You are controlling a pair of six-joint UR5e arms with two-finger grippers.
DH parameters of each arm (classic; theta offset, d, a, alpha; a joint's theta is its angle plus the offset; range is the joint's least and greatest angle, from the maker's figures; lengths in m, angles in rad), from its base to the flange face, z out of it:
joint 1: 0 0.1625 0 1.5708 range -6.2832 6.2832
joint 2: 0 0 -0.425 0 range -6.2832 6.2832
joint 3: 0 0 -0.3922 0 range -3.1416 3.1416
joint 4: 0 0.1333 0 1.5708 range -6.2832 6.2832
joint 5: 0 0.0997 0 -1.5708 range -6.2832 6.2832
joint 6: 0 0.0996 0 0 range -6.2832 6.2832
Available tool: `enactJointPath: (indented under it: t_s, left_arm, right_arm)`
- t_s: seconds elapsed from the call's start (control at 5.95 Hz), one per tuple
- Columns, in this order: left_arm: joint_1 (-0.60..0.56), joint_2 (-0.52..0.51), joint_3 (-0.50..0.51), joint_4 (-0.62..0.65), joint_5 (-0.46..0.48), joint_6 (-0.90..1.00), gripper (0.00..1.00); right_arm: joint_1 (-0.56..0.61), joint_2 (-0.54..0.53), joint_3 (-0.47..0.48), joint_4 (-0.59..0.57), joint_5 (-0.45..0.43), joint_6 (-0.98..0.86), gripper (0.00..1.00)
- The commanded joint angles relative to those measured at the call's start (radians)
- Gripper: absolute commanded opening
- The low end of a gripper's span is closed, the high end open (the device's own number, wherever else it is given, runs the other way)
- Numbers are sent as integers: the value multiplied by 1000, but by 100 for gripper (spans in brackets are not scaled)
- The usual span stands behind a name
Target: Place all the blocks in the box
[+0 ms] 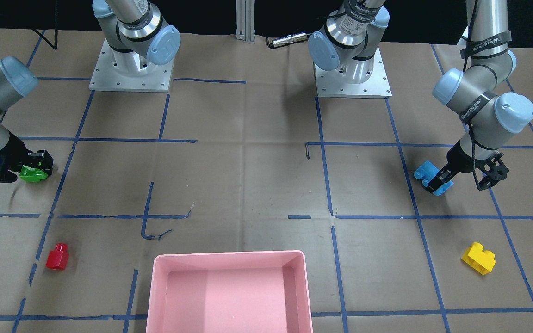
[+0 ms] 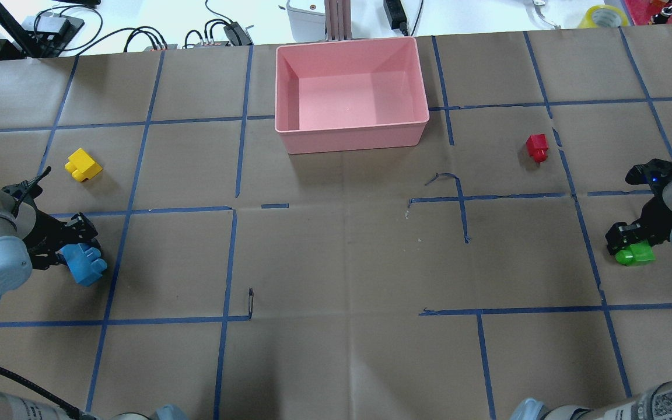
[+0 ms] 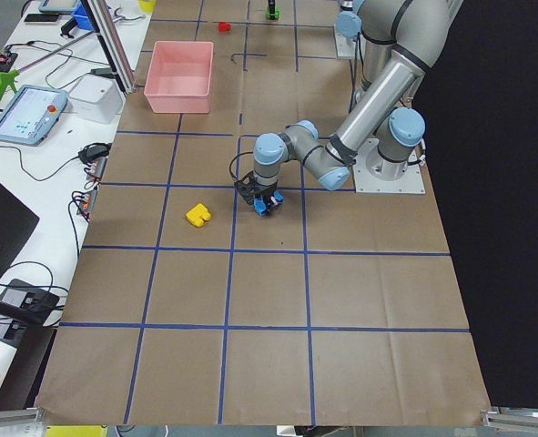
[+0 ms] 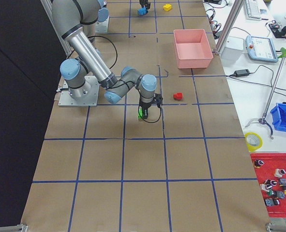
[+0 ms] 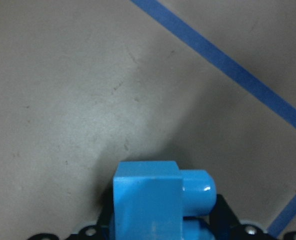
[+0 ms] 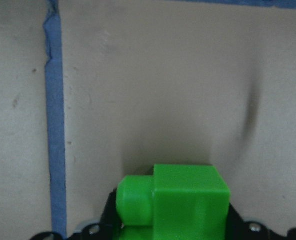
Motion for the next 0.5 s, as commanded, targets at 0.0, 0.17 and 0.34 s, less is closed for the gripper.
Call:
enactJointPath:
  t_s: [0.0, 0.17, 0.34]
  left_arm:
    - [-1, 10, 10, -4, -7, 10, 39]
    - [-7, 28, 28, -10, -9, 10, 39]
    - [-10, 38, 73, -71, -41, 10, 39]
  right_arm:
    - [3, -29, -66, 49, 0, -15, 9]
    - [12, -72, -150, 178, 1, -15, 9]
    - [27, -86, -242, 257, 16, -15, 6]
